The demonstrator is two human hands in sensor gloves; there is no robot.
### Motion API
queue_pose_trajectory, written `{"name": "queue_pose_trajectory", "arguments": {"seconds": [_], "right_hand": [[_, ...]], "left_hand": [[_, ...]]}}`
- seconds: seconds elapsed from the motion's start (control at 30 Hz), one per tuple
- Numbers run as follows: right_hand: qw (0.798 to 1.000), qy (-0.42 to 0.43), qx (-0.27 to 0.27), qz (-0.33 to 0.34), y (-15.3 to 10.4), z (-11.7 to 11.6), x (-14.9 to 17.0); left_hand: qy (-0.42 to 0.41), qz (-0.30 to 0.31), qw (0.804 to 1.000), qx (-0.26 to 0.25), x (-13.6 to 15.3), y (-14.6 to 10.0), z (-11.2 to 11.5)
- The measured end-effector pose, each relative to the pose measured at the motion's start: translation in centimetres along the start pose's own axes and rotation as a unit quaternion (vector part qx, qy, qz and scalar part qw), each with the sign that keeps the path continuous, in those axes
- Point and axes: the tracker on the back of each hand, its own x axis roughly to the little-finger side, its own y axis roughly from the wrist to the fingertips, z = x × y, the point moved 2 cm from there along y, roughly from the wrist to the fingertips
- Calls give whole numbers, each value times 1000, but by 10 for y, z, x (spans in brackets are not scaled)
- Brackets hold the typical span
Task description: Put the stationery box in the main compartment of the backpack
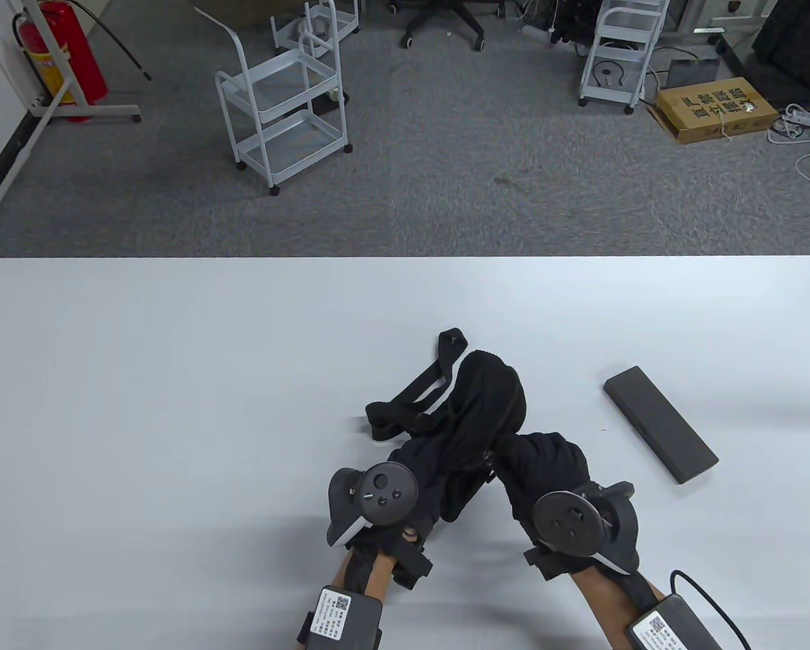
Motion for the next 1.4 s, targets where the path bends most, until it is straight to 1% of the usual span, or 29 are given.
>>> {"name": "queue_pose_trajectory", "arguments": {"seconds": [0.43,0.9,1.1,1.4], "right_hand": [[999,19,13,-33,4,12,17],[998,22,22,-54,6,18,29],[996,28,29,-75,7,22,43],[994,28,32,-102,7,23,61]], "left_hand": [[7,11,1000,11,-1,0,2],[16,24,999,22,-2,0,3],[21,28,999,23,-1,0,2],[27,38,998,40,0,0,1]]}}
